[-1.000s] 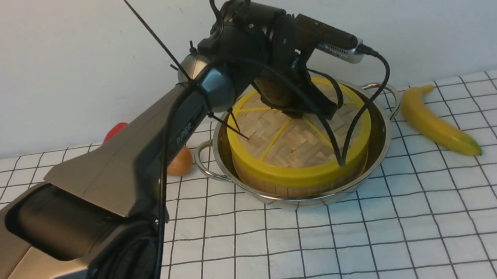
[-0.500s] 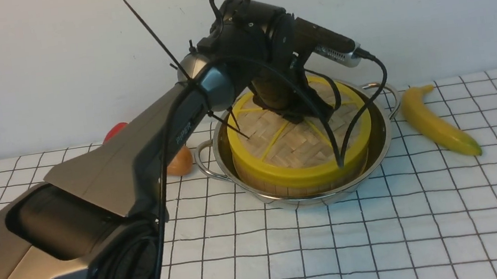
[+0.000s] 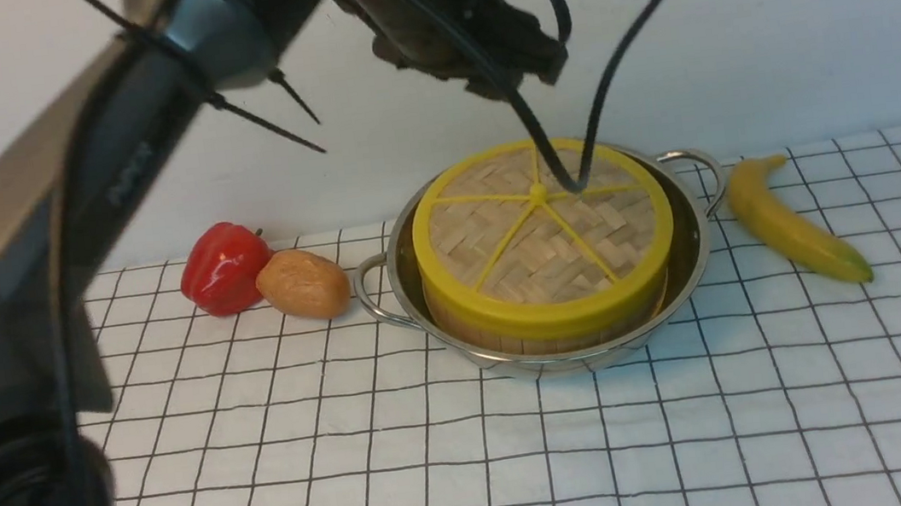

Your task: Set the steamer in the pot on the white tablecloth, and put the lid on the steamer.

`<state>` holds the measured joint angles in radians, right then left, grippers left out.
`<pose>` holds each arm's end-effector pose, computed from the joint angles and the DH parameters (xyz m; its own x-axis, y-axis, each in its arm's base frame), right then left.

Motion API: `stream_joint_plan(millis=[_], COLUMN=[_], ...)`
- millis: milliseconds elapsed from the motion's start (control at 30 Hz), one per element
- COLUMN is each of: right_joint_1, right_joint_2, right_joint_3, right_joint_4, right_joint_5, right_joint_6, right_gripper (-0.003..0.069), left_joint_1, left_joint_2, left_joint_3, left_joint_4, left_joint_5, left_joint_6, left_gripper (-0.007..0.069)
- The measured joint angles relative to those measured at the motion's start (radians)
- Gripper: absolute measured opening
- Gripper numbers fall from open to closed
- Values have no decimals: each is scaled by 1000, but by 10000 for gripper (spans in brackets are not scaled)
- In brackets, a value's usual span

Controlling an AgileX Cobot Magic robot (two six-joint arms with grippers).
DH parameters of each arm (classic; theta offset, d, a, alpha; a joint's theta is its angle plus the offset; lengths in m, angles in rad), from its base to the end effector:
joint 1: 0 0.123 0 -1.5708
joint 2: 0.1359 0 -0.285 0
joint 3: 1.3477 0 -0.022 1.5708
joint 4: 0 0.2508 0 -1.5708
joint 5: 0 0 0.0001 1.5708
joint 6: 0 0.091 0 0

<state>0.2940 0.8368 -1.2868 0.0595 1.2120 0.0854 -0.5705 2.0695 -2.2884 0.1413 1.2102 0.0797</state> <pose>0.1083 0.0381 0.4490 -0.6292 -0.0798 -0.7731 -0.2657 0.9569 0.1175 0.3915 -0.2369 0.3783 -0.5937 0.5335 -0.6024 0.5480 0.8163 0.1828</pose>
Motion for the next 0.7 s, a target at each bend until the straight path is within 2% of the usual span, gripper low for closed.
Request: stream_joint_plan(millis=[67,100,167,333,500,633,700], right_joint_1=[0,0,0,0,0,0,0], right_joint_2=[-4,-9,-25,-116,-258,-388,-453], right_joint_3=[0,0,1,53,182,319,413], right_joint_4=[-27,-49,-96,-187,-256,-290,-296], right_joint_5=[0,-1,-1,-16,-43,-104,-161], right_joint_6=[-9,-10,-10,-10,18,63,85], right_gripper=[240,240,240,240,190,85,3], left_joint_1=[0,0,0,0,0,0,0], left_joint_2=[-69,-111,-188,-412,-687,-928,-1060], left_joint_3=[29,56,123,368,703,979,1151], left_joint_4=[0,0,0,0,0,0,0], left_joint_5=[0,0,0,0,-64,-213,-300], left_joint_6=[7,17,25,27,16,-1,-9], left_gripper=[105,48,-6,-23,-23,-23,-23])
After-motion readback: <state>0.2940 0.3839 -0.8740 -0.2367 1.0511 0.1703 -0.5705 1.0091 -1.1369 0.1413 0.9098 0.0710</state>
